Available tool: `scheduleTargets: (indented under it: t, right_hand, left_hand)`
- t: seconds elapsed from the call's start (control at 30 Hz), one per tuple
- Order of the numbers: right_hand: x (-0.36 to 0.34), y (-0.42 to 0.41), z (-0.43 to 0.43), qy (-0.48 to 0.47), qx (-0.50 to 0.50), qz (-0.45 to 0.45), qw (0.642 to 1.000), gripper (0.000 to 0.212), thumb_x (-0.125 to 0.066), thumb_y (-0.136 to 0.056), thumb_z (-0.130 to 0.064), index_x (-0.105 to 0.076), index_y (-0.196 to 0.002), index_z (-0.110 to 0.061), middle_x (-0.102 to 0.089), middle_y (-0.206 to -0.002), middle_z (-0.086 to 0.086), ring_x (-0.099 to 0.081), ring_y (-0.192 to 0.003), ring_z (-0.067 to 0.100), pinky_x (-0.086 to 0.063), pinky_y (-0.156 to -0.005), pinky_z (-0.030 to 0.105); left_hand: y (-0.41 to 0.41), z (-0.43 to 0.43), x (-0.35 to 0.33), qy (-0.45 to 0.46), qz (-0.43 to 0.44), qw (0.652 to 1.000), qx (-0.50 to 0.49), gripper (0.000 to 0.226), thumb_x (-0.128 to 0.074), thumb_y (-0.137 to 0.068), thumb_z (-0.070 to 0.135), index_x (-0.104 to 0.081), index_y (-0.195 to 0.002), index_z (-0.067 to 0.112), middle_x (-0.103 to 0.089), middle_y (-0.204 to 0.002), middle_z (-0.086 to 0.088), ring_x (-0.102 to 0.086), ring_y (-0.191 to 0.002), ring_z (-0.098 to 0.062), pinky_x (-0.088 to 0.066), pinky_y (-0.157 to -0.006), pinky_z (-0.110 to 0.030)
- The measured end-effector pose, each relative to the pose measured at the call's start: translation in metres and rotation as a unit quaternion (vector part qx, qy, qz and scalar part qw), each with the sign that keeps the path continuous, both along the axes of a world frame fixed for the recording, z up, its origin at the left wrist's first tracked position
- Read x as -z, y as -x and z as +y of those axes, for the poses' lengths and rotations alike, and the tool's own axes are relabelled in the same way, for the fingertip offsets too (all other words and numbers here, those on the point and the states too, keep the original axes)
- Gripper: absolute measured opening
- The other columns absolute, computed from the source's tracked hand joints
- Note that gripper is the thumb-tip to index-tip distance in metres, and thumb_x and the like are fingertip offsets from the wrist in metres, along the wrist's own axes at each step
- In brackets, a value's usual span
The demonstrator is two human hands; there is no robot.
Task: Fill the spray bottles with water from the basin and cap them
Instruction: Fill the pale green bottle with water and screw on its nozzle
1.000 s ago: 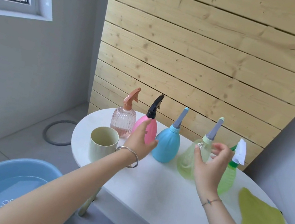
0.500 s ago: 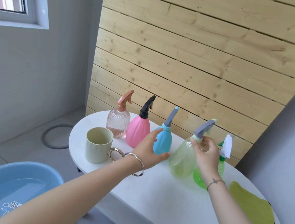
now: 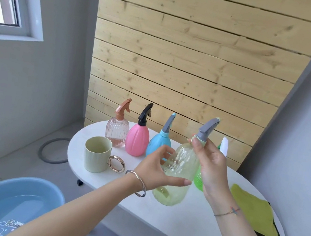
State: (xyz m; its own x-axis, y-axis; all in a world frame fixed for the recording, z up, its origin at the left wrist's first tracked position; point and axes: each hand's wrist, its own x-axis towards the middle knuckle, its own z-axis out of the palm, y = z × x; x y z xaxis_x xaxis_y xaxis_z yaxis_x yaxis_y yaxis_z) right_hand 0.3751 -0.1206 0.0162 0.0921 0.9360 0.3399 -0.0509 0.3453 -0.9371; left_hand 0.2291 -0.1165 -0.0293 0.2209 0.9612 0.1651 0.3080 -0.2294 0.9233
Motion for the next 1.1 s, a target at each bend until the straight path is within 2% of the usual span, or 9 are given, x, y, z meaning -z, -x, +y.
scheduleTargets:
  t: [0.13, 0.23, 0.33, 0.43, 0.53, 0.7, 0.87, 1.0, 1.1]
  right_hand:
    - [-0.011, 0.001, -0.008, 0.008, -0.042, -0.001, 0.999, 0.018, -0.065, -0.082, -0.027, -0.069, -0.096, -0.017, -0.073, -0.089, -0.005, -0.065, -0.089, 0.001, -0.046, -0.082, 0.015]
    - [-0.020, -0.007, -0.010, 0.038, -0.098, 0.013, 0.994, 0.037, -0.072, -0.069, -0.052, -0.073, -0.091, -0.021, -0.074, -0.091, -0.005, -0.065, -0.092, 0.008, -0.047, -0.095, 0.032]
    - [-0.022, -0.011, -0.010, 0.040, -0.136, 0.054, 0.988, 0.054, -0.081, -0.052, -0.065, -0.077, -0.089, -0.025, -0.071, -0.096, -0.003, -0.064, -0.093, 0.011, -0.047, -0.092, 0.033]
    - [-0.021, -0.007, -0.010, 0.032, -0.098, 0.083, 0.991, 0.062, -0.082, -0.049, -0.065, -0.076, -0.096, -0.025, -0.072, -0.096, -0.002, -0.064, -0.095, 0.011, -0.046, -0.095, 0.036]
    - [-0.026, 0.002, -0.015, 0.015, -0.083, 0.080, 0.993, 0.058, -0.080, -0.056, -0.061, -0.072, -0.100, -0.023, -0.073, -0.100, -0.002, -0.065, -0.100, 0.010, -0.050, -0.093, 0.033]
    - [-0.036, 0.010, -0.024, 0.029, -0.099, 0.133, 0.986, 0.050, -0.066, -0.072, -0.043, -0.059, -0.107, -0.008, -0.072, -0.108, 0.002, -0.067, -0.093, 0.013, -0.054, -0.074, 0.032]
    - [-0.037, 0.017, -0.024, 0.006, -0.068, 0.131, 0.989, 0.030, -0.063, -0.078, -0.032, -0.064, -0.102, -0.014, -0.072, -0.109, -0.001, -0.066, -0.099, 0.008, -0.054, -0.078, 0.026]
    - [-0.037, 0.015, -0.024, 0.006, -0.077, 0.116, 0.990, 0.027, -0.060, -0.081, -0.034, -0.067, -0.100, -0.016, -0.071, -0.112, -0.003, -0.066, -0.095, 0.007, -0.055, -0.075, 0.024]
    - [-0.032, 0.016, -0.023, 0.007, -0.069, 0.139, 0.988, 0.025, -0.061, -0.081, -0.032, -0.066, -0.099, -0.016, -0.072, -0.108, -0.003, -0.067, -0.097, 0.006, -0.054, -0.078, 0.026]
  left_hand:
    - [0.009, -0.004, -0.005, 0.031, -0.043, 0.998, 0.031, 0.074, -0.085, -0.042, 0.055, -0.050, -0.103, 0.034, -0.062, -0.111, 0.002, -0.059, -0.101, -0.012, -0.049, -0.089, -0.019]
    - [0.015, -0.005, -0.008, 0.113, -0.100, 0.981, 0.120, 0.072, -0.083, -0.054, 0.048, -0.053, -0.114, 0.023, -0.067, -0.110, -0.009, -0.062, -0.100, -0.017, -0.043, -0.107, -0.042]
    - [0.019, -0.010, -0.018, 0.183, -0.105, 0.959, 0.187, 0.085, -0.069, -0.068, 0.056, -0.050, -0.135, 0.007, -0.060, -0.128, 0.001, -0.056, -0.117, -0.010, -0.043, -0.104, -0.034]
    - [0.015, -0.013, -0.029, 0.128, -0.029, 0.982, 0.138, 0.100, -0.063, -0.060, 0.072, -0.037, -0.143, 0.022, -0.047, -0.136, 0.017, -0.048, -0.121, -0.001, -0.040, -0.100, -0.025]
    - [0.013, -0.010, -0.029, 0.045, -0.039, 0.995, 0.074, 0.077, -0.073, -0.057, 0.072, -0.054, -0.118, 0.029, -0.063, -0.121, 0.011, -0.060, -0.112, -0.003, -0.044, -0.103, -0.030]
    - [0.016, -0.017, -0.029, 0.116, -0.094, 0.979, 0.137, 0.056, -0.050, -0.063, 0.081, -0.062, -0.108, 0.049, -0.058, -0.117, 0.031, -0.050, -0.111, 0.015, -0.040, -0.094, -0.019]
    - [0.005, -0.016, -0.031, -0.049, -0.122, 0.991, 0.010, 0.062, -0.070, -0.057, 0.067, -0.056, -0.109, 0.035, -0.064, -0.113, 0.012, -0.062, -0.104, -0.004, -0.050, -0.091, -0.024]
    - [0.013, -0.011, -0.033, 0.034, -0.193, 0.979, 0.060, 0.051, -0.074, -0.073, 0.056, -0.057, -0.110, 0.026, -0.073, -0.100, 0.008, -0.068, -0.104, -0.014, -0.052, -0.088, -0.025]
    - [0.013, -0.012, -0.026, 0.003, -0.120, 0.991, 0.066, 0.063, -0.069, -0.069, 0.067, -0.054, -0.115, 0.026, -0.067, -0.111, 0.011, -0.062, -0.109, -0.005, -0.048, -0.092, -0.023]
